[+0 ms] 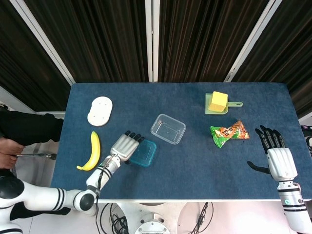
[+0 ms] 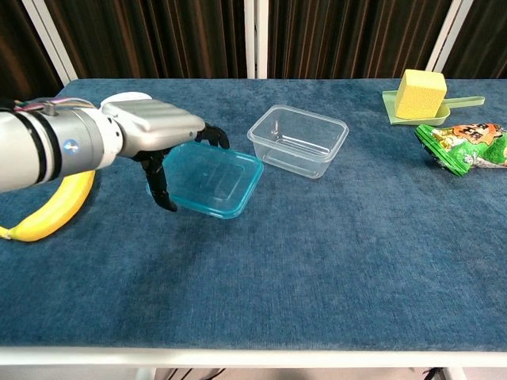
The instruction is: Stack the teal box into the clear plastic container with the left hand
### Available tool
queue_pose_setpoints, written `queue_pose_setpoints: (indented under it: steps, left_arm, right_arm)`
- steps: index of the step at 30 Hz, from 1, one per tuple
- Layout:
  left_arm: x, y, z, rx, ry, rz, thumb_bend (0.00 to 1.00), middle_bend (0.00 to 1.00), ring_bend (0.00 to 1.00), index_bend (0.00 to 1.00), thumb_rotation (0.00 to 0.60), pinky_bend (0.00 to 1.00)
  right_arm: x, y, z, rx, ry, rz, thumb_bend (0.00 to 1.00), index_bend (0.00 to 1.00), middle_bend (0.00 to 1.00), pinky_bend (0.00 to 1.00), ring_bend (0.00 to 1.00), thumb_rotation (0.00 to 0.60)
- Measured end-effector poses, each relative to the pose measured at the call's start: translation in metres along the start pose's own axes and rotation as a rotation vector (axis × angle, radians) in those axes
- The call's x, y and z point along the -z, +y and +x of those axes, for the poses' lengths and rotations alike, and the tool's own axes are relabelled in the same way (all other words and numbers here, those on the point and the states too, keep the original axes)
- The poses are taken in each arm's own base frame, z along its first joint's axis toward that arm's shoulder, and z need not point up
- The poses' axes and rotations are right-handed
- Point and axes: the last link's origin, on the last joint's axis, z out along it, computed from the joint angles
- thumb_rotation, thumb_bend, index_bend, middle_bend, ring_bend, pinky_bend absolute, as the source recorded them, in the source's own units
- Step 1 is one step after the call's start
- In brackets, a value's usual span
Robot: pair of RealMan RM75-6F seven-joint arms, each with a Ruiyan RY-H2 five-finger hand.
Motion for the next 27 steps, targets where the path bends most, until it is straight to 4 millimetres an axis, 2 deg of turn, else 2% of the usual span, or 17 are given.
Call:
queue_pose_setpoints:
  steps: [4, 7, 10, 16, 23, 27]
  left_arm:
    - [0.007, -0.011, 0.018, -0.009, 0.072, -0.020, 0.24, 0.29, 0.14, 0.33, 0.600, 0.14]
    - [0.002, -0.013, 0.032, -0.014, 0.105, -0.053, 0.25, 0.29, 0.14, 0.34, 0.600, 0.13]
    - [-0.014, -0.014, 0.045, -0.032, 0.108, -0.084, 0.25, 0.29, 0.14, 0.34, 0.600, 0.12]
    - [-0.058, -0.006, 0.072, -0.092, 0.096, -0.146, 0.25, 0.28, 0.14, 0.33, 0.600, 0.11]
    - [-0.109, 0.018, 0.091, -0.159, 0.047, -0.186, 0.25, 0.28, 0.14, 0.32, 0.600, 0.10]
    - [-0.125, 0.034, 0.095, -0.146, -0.001, -0.200, 0.25, 0.28, 0.14, 0.32, 0.600, 0.09]
  right_arm:
    - [0.000, -0.001, 0.002, 0.007, 0.007, 0.003, 0.04, 0.00, 0.00, 0.00, 0.00, 0.600]
    - [-0.001, -0.003, 0.005, 0.010, 0.012, 0.003, 0.04, 0.00, 0.00, 0.00, 0.00, 0.600]
    - [0.000, -0.003, 0.008, 0.014, 0.014, -0.002, 0.04, 0.00, 0.00, 0.00, 0.00, 0.600]
    - [0.005, -0.002, 0.013, 0.031, 0.011, -0.031, 0.04, 0.00, 0.00, 0.00, 0.00, 0.600]
    - [0.010, 0.001, 0.016, 0.040, 0.010, -0.068, 0.03, 0.00, 0.00, 0.00, 0.00, 0.600]
    - [0.011, 0.003, 0.016, 0.034, 0.010, -0.080, 0.04, 0.00, 0.00, 0.00, 0.00, 0.600]
